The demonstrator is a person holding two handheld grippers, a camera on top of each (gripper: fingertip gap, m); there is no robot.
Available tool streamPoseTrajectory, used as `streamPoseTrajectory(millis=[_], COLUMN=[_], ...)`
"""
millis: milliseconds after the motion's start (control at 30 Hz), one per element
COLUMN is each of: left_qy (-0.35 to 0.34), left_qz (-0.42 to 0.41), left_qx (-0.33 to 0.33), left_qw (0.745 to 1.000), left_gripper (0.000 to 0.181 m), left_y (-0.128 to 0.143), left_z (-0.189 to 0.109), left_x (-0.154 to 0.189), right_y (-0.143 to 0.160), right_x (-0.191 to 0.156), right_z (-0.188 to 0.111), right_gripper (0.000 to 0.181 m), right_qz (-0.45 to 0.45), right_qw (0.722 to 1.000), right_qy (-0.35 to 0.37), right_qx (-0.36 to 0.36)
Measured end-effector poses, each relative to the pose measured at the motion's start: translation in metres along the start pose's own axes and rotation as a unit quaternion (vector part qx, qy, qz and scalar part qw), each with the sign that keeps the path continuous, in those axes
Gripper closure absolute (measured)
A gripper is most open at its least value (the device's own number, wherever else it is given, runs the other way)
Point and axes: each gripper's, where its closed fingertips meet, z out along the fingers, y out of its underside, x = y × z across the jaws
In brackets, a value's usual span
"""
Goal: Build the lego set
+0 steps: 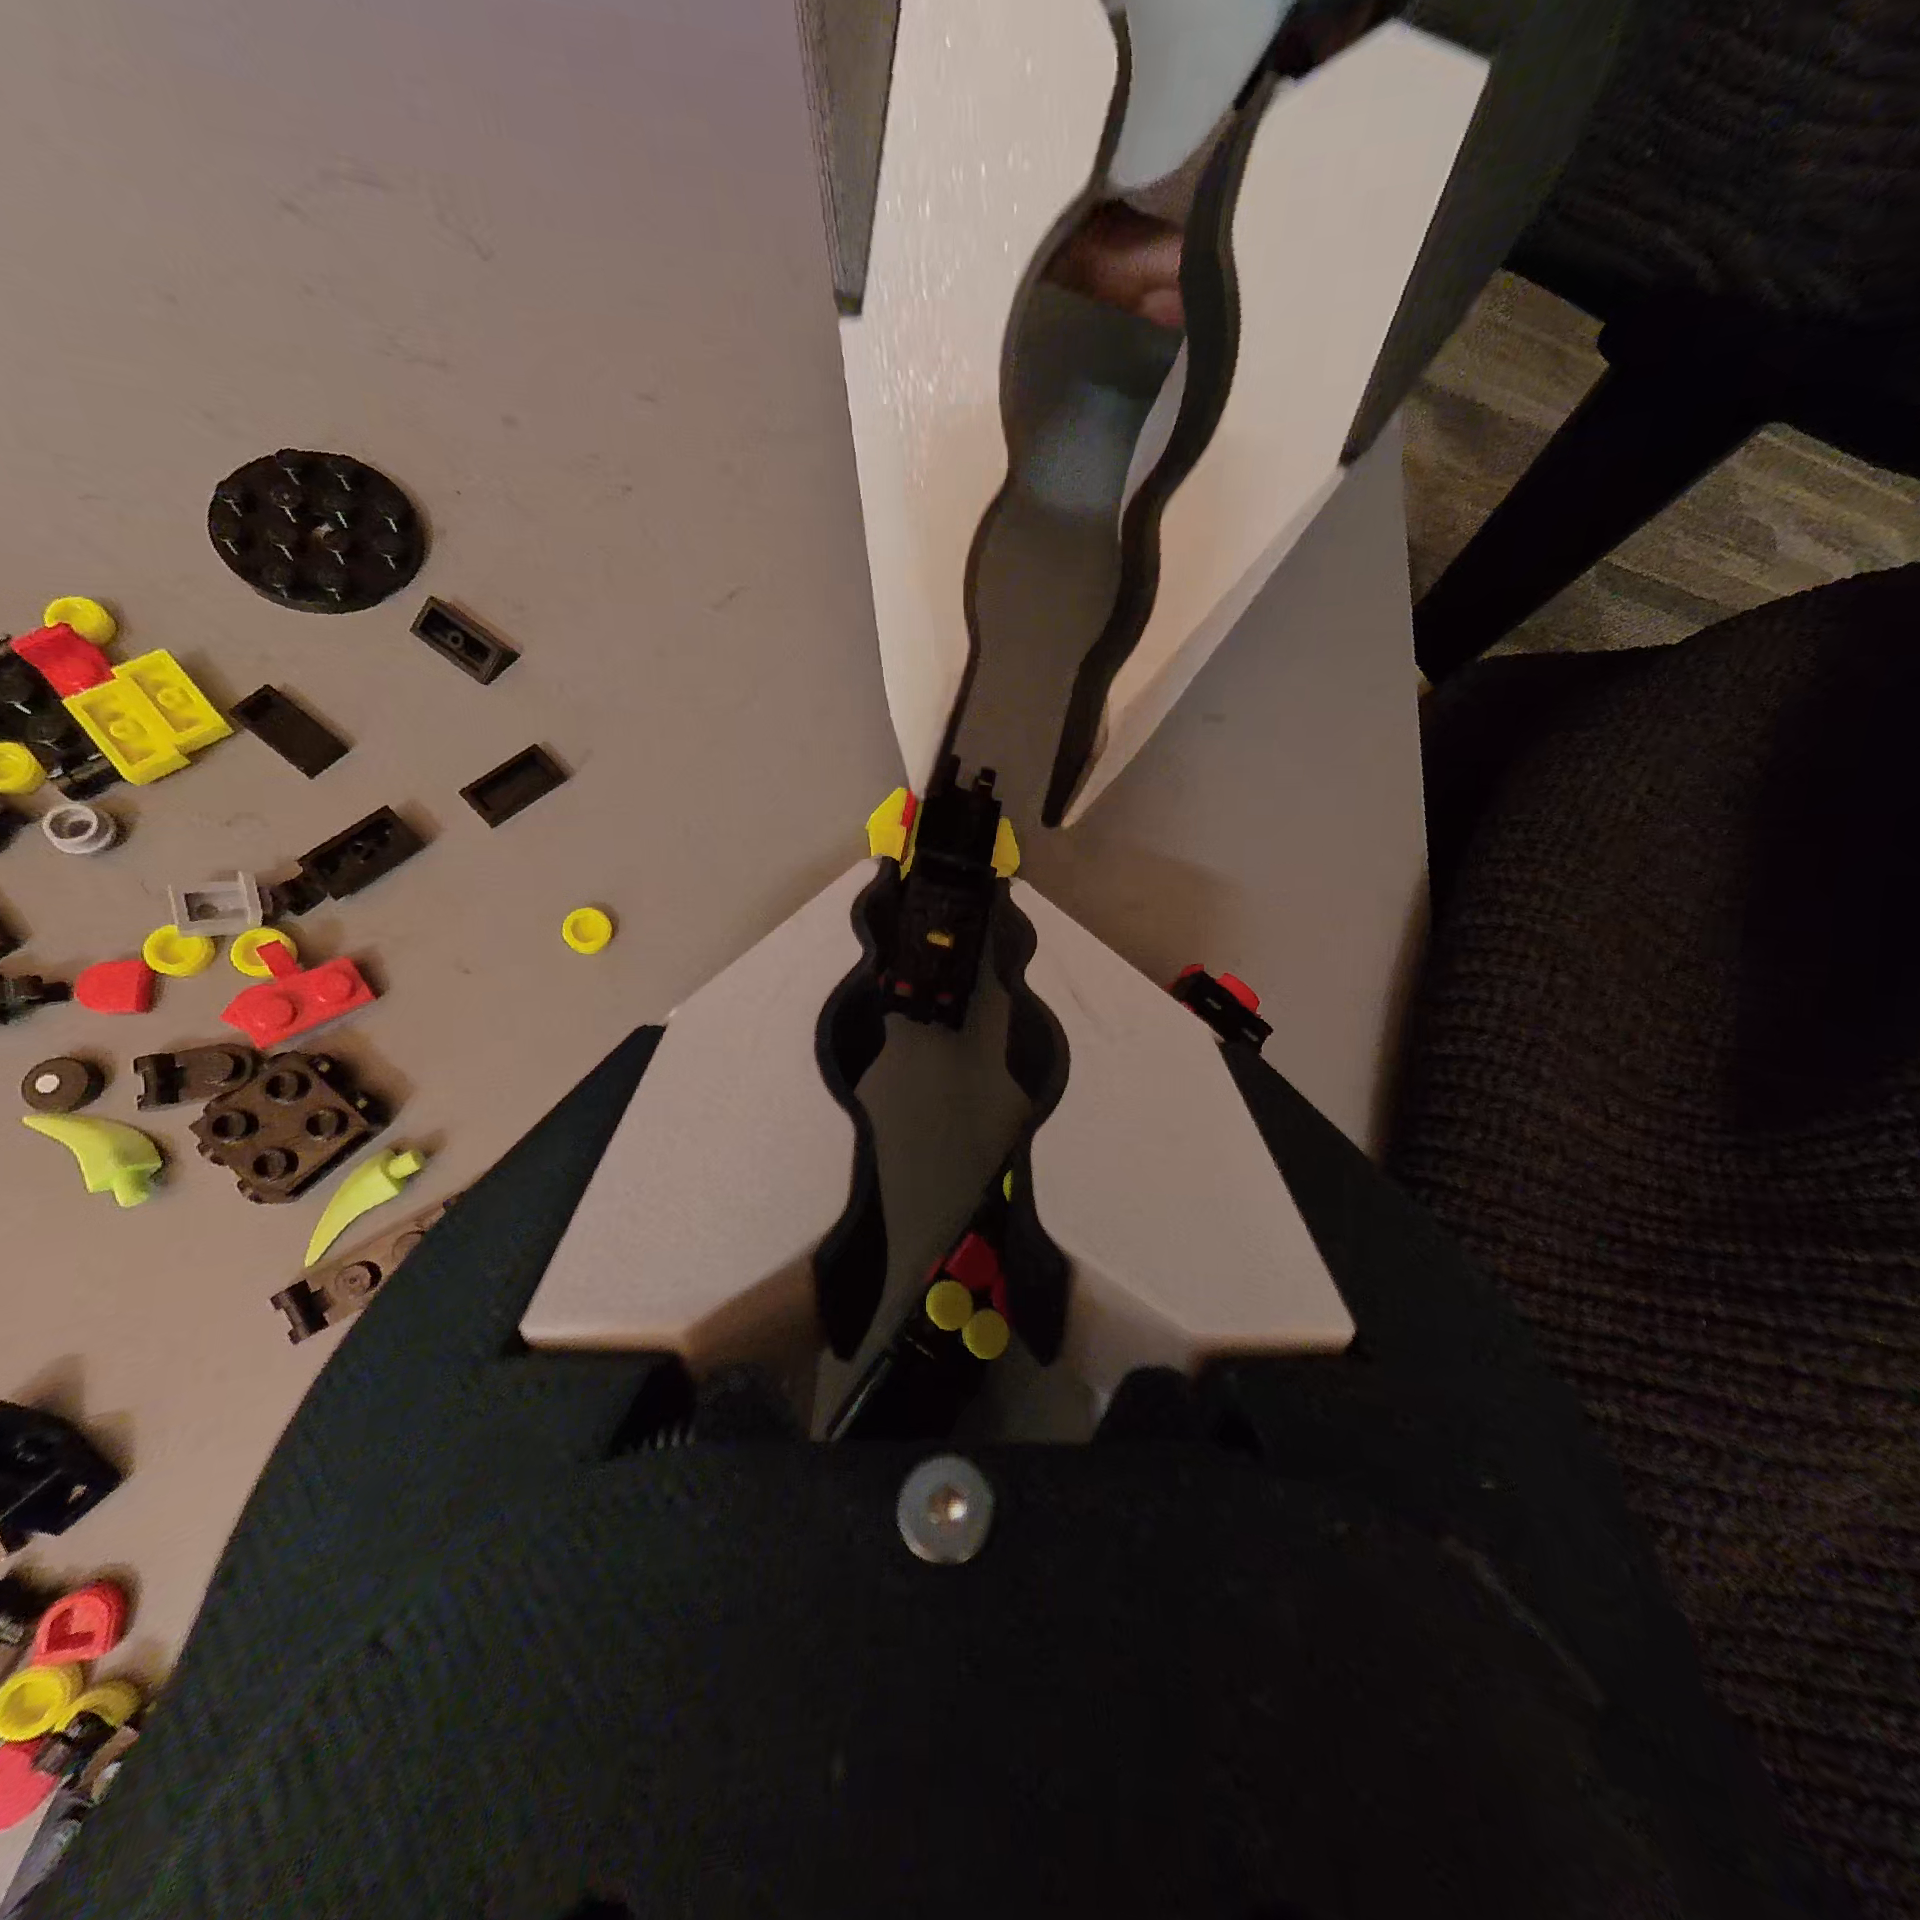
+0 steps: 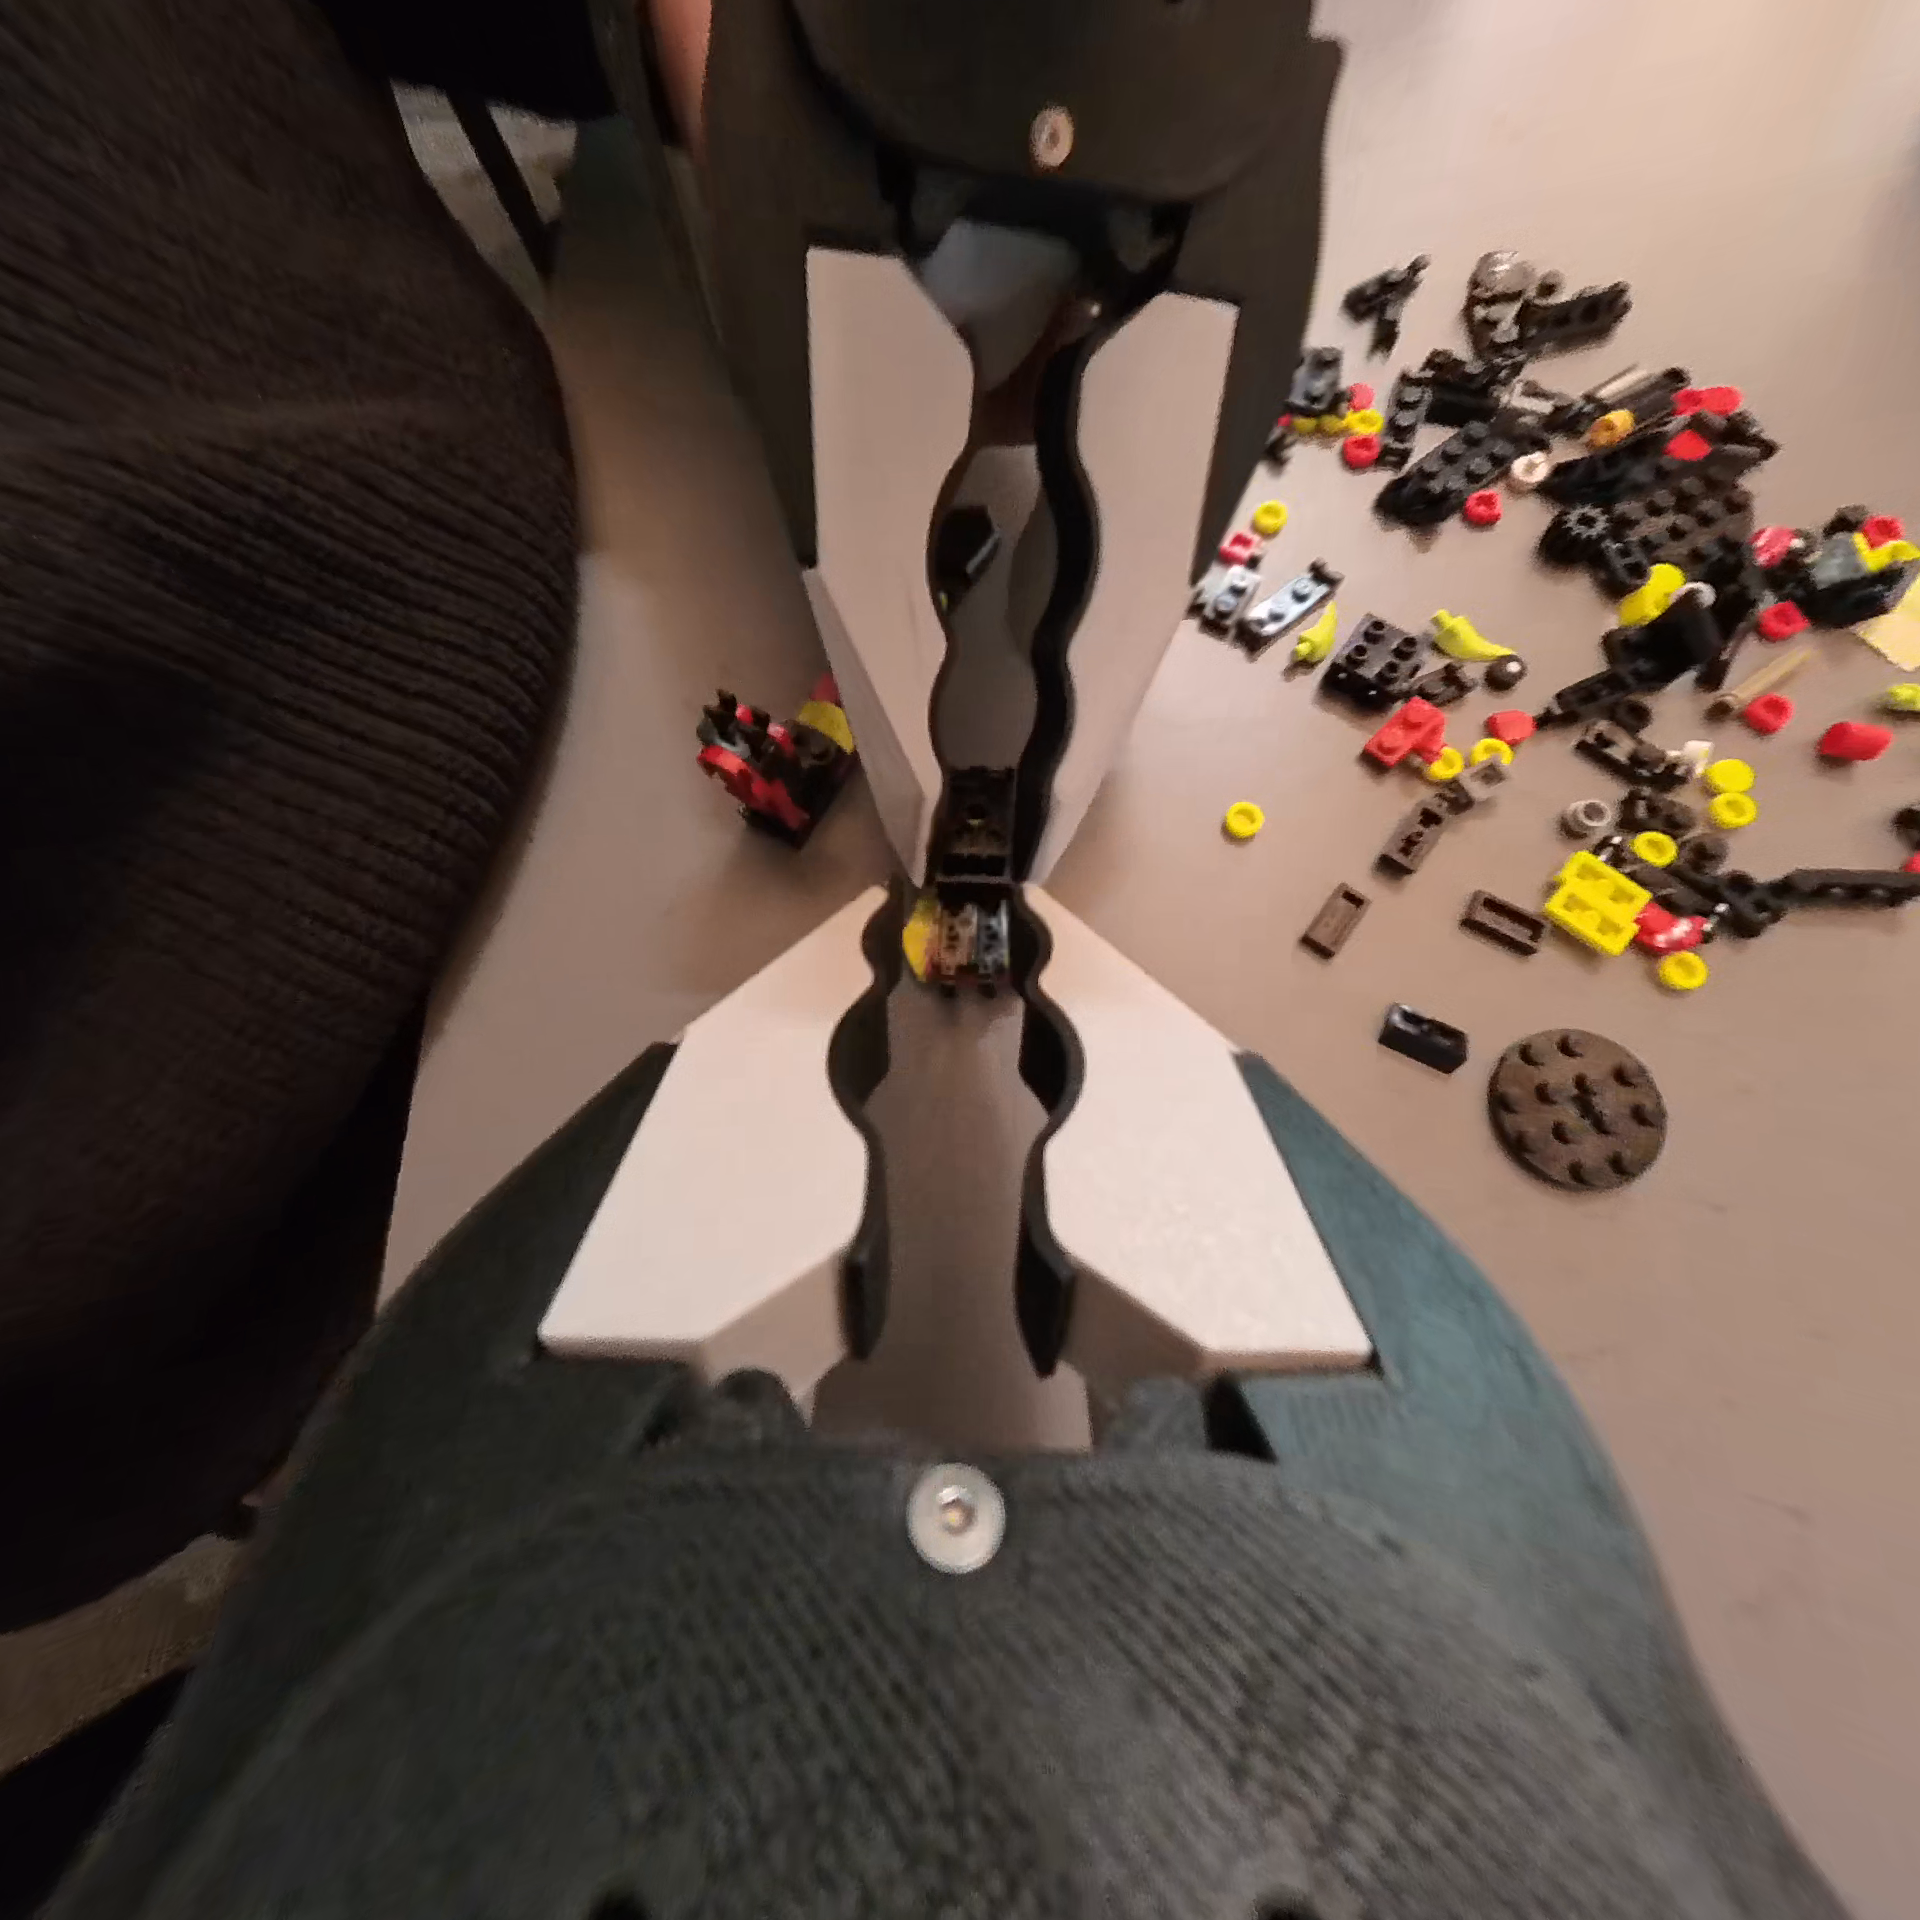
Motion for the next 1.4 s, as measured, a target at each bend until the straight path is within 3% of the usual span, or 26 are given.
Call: streamPoseTrajectory(millis=[333,800,1067,1400], left_qy=[0.002,0.002,0.003,0.005], left_qz=[-0.002,-0.002,-0.011,-0.029], left_qx=[0.001,0.000,-0.003,-0.004], left_qw=[1.000,1.000,1.000,1.000], left_gripper=[0.165,0.165,0.166,0.167], left_y=[0.000,0.000,-0.001,-0.001], left_z=[0.000,0.001,0.001,0.001], left_x=[0.000,0.001,0.001,0.001], right_y=[0.004,0.011,0.011,0.012], right_x=[0.005,0.010,0.010,0.010], right_z=[0.005,0.007,0.008,0.008], right_gripper=[0.181,0.181,0.181,0.181], right_qz=[0.002,0.034,0.007,-0.106], right_qw=[1.000,0.999,0.998,0.981], right_qy=[0.021,0.025,0.044,0.135], right_qx=[-0.021,-0.031,-0.039,-0.091])
